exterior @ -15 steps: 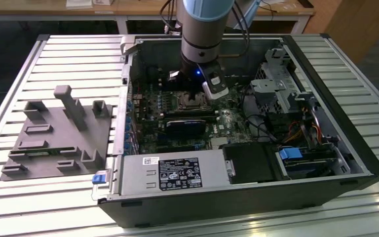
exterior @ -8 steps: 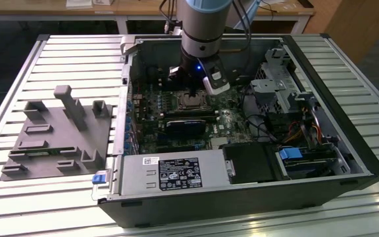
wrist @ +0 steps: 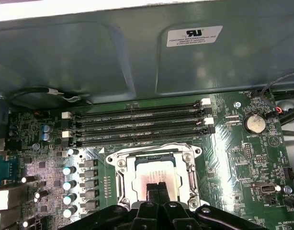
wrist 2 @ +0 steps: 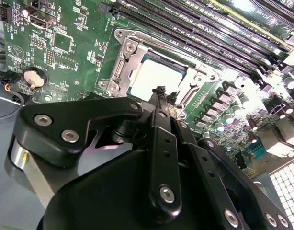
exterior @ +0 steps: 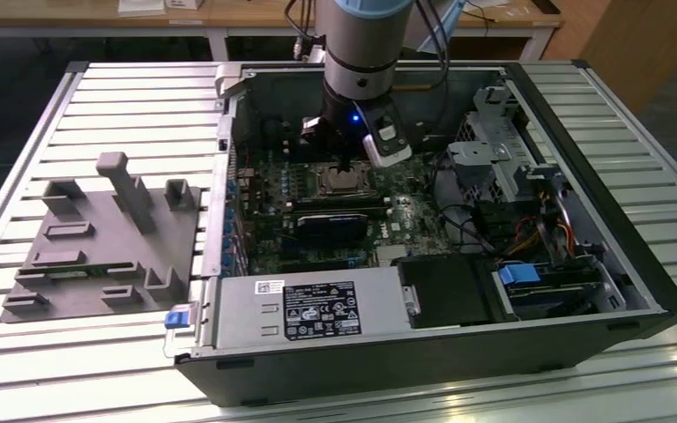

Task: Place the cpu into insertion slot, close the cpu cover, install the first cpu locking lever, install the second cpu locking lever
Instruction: 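Install the second cpu locking lever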

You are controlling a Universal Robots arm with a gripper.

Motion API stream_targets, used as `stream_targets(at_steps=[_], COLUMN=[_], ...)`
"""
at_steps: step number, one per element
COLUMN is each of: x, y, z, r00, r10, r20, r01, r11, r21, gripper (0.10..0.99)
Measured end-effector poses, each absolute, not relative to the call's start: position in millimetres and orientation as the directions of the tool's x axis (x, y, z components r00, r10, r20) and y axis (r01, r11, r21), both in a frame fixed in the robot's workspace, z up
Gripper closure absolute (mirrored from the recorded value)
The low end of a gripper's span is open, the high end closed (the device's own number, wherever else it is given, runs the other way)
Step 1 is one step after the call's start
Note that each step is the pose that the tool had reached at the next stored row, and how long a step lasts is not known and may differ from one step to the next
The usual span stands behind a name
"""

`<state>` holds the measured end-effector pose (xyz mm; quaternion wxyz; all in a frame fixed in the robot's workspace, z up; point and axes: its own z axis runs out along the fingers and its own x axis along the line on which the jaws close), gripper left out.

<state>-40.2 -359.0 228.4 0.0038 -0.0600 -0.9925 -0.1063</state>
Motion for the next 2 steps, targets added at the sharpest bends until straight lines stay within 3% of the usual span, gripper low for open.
stream_targets(at_steps=[2], x=[-40.2], y=[-359.0], z=[228.4], r00=[-0.993], r10=[0.118], r20=[0.020], r01=[0.120], r11=[0.970], r21=[0.210], gripper=[0.984])
